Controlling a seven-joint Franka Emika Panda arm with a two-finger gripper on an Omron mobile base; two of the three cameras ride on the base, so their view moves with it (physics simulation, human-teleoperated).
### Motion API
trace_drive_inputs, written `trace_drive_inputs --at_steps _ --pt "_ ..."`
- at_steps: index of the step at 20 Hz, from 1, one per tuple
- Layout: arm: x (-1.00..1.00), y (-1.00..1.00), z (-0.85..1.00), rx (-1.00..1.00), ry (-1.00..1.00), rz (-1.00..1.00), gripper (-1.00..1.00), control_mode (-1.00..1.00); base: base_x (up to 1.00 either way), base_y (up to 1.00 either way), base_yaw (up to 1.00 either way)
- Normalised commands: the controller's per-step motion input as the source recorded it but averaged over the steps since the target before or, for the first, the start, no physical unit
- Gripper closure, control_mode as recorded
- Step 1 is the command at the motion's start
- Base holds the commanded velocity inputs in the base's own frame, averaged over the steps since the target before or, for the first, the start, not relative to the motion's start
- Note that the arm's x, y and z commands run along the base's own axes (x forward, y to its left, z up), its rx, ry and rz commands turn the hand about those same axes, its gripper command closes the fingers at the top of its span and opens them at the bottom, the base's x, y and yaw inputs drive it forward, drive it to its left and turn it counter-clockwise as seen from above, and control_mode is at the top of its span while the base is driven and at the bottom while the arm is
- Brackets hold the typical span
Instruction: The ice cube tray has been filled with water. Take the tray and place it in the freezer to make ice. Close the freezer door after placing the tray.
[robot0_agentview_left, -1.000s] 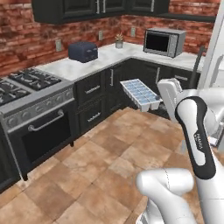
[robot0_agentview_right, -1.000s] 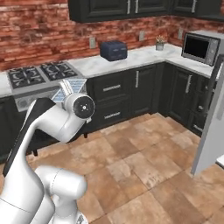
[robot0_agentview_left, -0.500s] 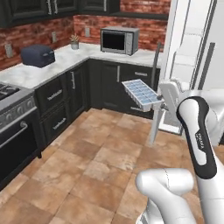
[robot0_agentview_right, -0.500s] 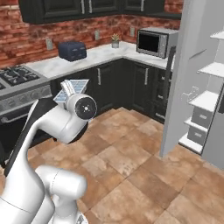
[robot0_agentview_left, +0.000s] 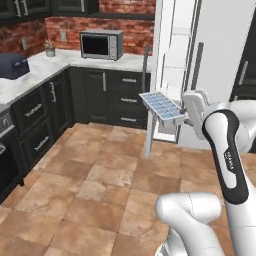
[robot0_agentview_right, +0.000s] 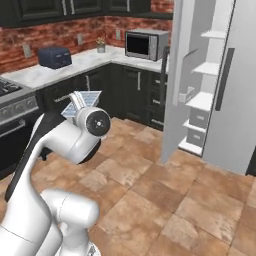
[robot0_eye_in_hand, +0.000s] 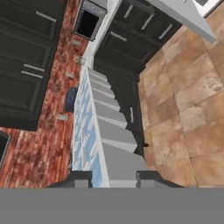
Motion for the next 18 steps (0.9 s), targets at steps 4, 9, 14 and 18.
trace_drive_inputs --at_steps 4,9,14,18 --pt "0.00 0.00 0.00 0.00 0.00 0.00 1.00 1.00 -0.30 -0.25 -0.45" --pt "0.00 0.00 0.00 0.00 0.00 0.00 1.00 1.00 -0.05 -0.40 -0.45" --pt "0.00 0.00 0.00 0.00 0.00 0.00 1.00 1.00 0.00 -0.37 -0.41" --pt "0.00 0.00 0.00 0.00 0.00 0.00 1.00 1.00 0.07 -0.11 -0.30"
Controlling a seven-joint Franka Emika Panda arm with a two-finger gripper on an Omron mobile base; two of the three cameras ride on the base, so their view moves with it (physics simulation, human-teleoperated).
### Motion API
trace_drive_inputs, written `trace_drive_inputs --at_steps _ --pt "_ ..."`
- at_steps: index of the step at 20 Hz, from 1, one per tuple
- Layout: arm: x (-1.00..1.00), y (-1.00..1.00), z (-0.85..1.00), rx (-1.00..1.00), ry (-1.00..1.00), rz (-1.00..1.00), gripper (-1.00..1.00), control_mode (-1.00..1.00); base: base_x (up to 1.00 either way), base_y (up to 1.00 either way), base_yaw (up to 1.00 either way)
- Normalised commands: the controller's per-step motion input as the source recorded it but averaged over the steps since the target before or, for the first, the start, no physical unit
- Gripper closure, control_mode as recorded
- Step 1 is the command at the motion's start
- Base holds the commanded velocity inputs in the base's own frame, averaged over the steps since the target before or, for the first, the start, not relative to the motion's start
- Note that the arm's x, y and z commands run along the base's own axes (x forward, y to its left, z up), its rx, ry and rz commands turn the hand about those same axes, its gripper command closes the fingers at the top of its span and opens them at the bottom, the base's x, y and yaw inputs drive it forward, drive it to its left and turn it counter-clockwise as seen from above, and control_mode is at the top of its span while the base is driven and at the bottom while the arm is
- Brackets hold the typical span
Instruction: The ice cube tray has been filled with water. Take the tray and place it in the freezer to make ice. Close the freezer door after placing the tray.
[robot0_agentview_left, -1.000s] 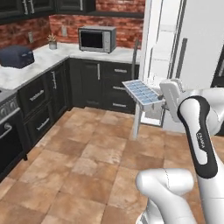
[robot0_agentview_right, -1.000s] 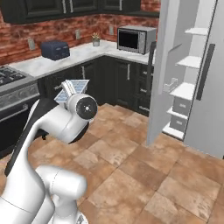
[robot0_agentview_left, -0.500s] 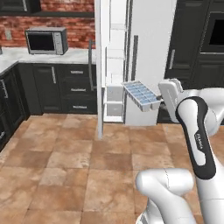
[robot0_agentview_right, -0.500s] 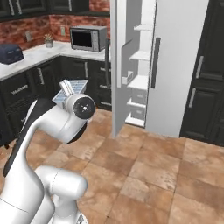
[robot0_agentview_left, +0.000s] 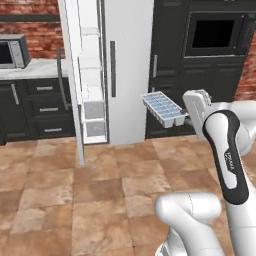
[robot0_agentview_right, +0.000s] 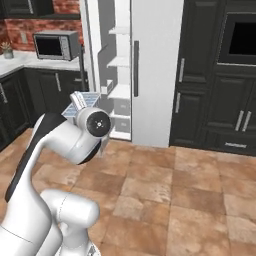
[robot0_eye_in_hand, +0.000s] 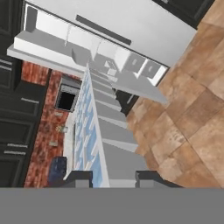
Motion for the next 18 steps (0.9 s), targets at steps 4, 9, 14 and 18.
trace_drive_inputs --at_steps 4,9,14,18 --pt "0.00 0.00 0.00 0.00 0.00 0.00 1.00 1.00 0.24 0.00 -0.23" --pt "0.00 0.00 0.00 0.00 0.00 0.00 1.00 1.00 0.60 0.05 -0.08" --pt "0.00 0.00 0.00 0.00 0.00 0.00 1.00 1.00 0.88 0.04 0.00" --pt "0.00 0.00 0.00 0.00 0.00 0.00 1.00 1.00 0.83 0.08 0.00"
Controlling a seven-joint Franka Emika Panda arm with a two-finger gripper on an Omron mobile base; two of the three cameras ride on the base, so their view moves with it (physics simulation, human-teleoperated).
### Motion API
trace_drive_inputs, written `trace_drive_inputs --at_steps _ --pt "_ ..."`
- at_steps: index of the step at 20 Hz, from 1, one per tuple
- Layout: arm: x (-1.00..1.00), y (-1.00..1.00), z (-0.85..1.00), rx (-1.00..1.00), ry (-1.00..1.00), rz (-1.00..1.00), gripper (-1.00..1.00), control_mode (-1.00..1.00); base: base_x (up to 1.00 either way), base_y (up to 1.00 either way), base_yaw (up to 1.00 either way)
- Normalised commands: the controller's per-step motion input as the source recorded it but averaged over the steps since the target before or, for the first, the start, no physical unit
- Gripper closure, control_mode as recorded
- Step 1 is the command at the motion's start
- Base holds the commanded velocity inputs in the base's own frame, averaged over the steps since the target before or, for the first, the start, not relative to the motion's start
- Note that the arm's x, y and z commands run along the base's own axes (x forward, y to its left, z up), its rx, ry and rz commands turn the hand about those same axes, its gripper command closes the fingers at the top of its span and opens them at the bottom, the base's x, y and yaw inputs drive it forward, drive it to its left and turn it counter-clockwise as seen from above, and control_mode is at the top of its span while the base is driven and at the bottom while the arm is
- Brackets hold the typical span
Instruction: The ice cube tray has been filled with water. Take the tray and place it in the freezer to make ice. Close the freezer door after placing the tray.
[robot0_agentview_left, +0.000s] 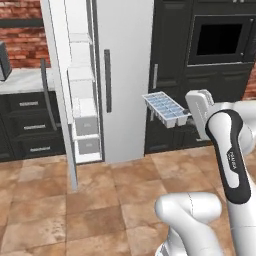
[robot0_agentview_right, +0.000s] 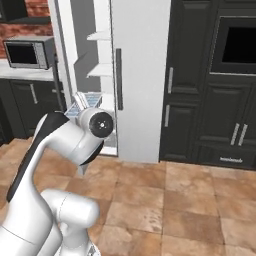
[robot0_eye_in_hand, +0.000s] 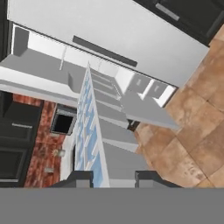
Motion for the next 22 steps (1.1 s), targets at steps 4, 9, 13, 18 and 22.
trace_drive_inputs --at_steps 4,9,13,18,22 --pt "0.00 0.00 0.00 0.00 0.00 0.00 1.00 1.00 0.62 0.20 0.00" --pt "0.00 0.00 0.00 0.00 0.00 0.00 1.00 1.00 0.29 0.40 0.02" --pt "0.00 0.00 0.00 0.00 0.00 0.00 1.00 1.00 0.23 0.54 0.07" --pt "0.00 0.00 0.00 0.00 0.00 0.00 1.00 1.00 0.49 0.40 0.13" --pt "0.00 0.00 0.00 0.00 0.00 0.00 1.00 1.00 0.70 0.16 0.15"
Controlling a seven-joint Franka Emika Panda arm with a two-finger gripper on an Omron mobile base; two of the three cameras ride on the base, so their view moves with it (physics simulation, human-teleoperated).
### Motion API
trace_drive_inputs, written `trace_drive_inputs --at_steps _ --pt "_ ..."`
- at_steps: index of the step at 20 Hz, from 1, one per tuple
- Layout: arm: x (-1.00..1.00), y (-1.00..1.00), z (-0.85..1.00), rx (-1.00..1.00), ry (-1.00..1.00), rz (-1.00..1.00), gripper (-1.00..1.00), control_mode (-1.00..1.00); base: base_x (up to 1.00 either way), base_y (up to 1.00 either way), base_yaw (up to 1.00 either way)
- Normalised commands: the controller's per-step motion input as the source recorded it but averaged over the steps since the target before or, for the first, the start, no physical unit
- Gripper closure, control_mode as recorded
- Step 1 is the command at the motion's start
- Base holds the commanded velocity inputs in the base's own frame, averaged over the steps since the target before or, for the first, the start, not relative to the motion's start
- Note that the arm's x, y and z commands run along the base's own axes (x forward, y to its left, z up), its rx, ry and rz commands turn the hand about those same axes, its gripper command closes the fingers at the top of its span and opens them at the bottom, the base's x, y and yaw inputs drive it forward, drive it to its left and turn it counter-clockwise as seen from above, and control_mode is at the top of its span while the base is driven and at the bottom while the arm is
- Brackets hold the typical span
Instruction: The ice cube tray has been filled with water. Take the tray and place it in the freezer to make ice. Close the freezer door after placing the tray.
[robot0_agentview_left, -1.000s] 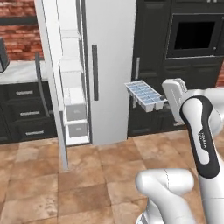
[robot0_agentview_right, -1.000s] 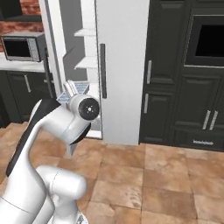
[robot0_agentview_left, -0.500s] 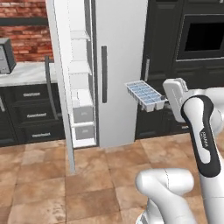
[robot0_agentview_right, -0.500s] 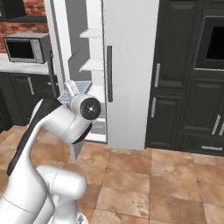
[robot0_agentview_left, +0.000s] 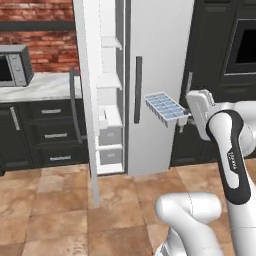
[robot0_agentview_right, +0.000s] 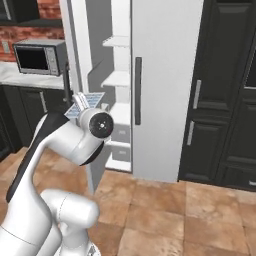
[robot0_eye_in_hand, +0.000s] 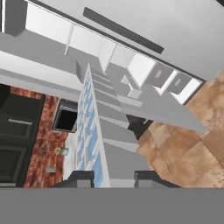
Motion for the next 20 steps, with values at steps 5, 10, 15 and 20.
trace_drive_inputs --at_steps 5,10,15,20 --pt "0.00 0.00 0.00 0.00 0.00 0.00 1.00 1.00 0.57 0.01 0.11" --pt "0.00 0.00 0.00 0.00 0.00 0.00 1.00 1.00 0.61 0.08 0.10" --pt "0.00 0.00 0.00 0.00 0.00 0.00 1.00 1.00 0.55 0.05 0.07" --pt "0.00 0.00 0.00 0.00 0.00 0.00 1.00 1.00 0.45 0.02 0.03"
